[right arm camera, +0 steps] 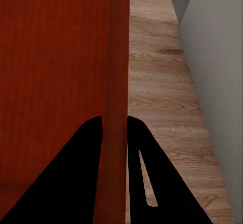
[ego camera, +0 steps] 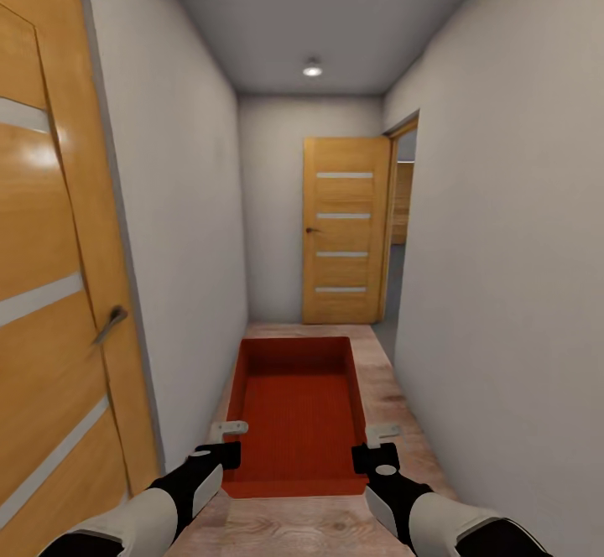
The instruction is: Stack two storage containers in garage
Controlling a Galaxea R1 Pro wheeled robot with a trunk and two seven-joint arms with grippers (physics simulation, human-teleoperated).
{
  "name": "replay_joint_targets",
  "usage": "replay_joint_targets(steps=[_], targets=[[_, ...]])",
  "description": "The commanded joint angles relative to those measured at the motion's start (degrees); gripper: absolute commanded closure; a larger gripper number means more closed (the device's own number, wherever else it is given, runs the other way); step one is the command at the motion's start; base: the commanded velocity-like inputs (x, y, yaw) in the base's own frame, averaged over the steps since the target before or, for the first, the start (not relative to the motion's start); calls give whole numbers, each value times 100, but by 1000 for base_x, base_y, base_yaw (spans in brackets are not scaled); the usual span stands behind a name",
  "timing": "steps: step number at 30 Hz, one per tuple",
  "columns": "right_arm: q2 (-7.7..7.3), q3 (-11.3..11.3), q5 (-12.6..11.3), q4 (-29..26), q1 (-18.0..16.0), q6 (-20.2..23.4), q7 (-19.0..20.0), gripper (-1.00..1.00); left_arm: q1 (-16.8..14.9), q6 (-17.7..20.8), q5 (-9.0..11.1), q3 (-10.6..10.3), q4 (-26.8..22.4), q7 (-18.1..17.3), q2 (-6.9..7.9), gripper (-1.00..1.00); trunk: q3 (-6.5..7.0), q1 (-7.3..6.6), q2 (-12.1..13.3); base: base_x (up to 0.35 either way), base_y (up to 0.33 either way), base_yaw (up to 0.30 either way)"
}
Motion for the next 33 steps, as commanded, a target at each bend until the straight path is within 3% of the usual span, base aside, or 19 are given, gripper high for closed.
replay_joint_targets(steps=[1, 33], targets=[[3, -248, -30, 11, -1, 1, 39, 100, -8, 17, -6, 253, -41, 55, 511, 100, -8, 4, -5, 332, 0, 0], [3, -244, -30, 11, 0, -1, 30, 100, -8, 13, -6, 253, -42, 59, 504, 100, -8, 4, -5, 330, -10, 0]])
